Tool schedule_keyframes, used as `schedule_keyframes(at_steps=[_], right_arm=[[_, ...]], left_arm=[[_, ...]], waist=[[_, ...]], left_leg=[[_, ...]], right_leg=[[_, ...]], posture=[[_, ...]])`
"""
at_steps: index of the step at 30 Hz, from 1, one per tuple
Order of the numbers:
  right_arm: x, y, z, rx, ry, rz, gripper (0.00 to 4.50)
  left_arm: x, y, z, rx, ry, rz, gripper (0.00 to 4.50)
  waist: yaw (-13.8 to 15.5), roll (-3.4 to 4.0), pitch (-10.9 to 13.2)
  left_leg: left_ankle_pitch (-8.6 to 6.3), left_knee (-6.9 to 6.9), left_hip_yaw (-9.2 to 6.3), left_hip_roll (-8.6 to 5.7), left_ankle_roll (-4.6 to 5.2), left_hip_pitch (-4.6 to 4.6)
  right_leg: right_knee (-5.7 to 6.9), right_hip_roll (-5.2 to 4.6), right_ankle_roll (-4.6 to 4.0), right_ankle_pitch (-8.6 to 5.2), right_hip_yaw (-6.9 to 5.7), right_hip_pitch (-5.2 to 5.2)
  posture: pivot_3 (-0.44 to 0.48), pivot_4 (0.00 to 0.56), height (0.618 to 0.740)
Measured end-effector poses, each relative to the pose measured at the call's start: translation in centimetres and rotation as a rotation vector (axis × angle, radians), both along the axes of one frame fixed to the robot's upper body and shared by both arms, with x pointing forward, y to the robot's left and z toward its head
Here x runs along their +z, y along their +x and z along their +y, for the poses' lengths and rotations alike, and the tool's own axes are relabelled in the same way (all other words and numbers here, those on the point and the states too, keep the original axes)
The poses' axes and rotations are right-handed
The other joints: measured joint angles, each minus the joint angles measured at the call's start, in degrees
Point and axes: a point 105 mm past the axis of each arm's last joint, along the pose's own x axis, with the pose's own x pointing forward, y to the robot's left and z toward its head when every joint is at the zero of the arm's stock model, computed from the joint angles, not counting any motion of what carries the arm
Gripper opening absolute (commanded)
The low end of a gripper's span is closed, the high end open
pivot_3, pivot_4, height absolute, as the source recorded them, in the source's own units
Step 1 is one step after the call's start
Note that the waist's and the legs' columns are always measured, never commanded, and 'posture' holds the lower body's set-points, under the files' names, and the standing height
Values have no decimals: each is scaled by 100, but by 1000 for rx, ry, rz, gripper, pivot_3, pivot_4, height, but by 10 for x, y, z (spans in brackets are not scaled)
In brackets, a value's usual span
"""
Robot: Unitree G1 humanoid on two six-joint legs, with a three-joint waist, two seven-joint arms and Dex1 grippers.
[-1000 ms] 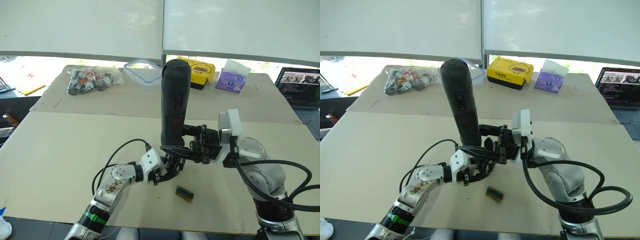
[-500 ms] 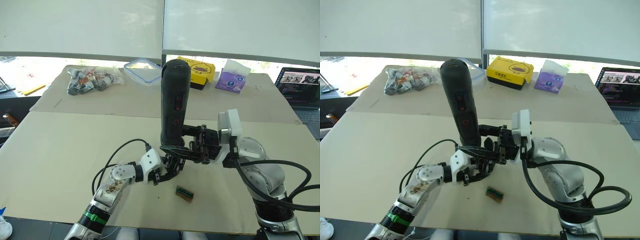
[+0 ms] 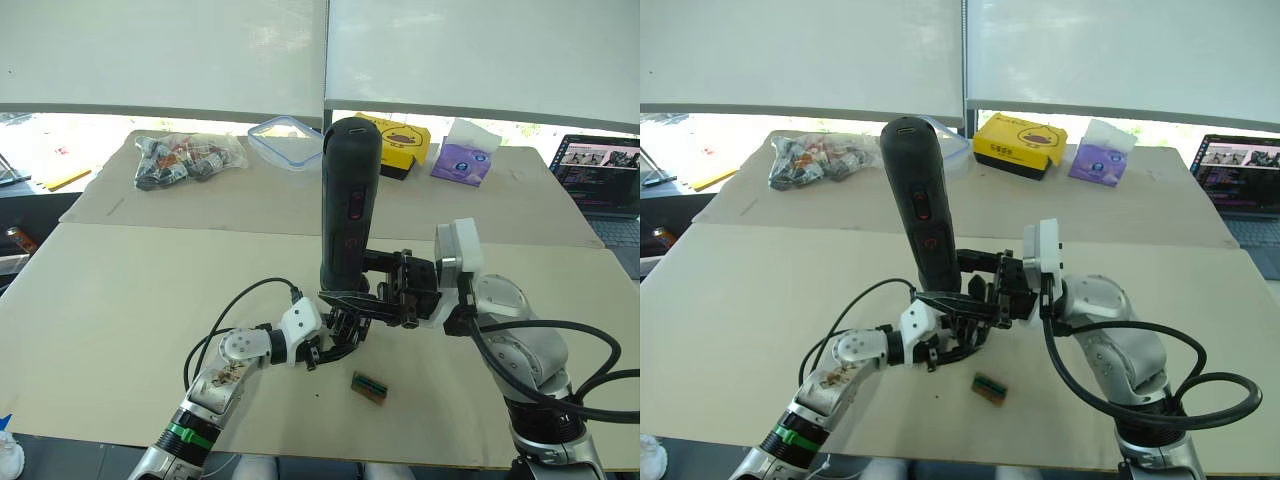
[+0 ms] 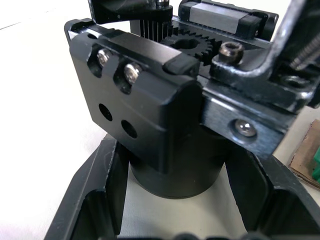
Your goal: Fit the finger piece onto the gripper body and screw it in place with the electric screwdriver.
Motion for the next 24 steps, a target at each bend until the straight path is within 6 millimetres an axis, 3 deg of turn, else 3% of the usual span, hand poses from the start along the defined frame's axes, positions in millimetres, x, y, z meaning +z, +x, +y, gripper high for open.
schedule_keyframes(at_steps=[24], right_arm=[[-4, 0, 0, -9, -1, 20, 1956]], left_arm=[[0, -1, 0, 0, 3, 7, 2347]], waist=[[0, 0, 0]], left_leg=[[0, 0, 0, 0, 0, 0]], right_leg=[[0, 0, 0, 0, 0, 0]], posture=[[0, 150, 740]])
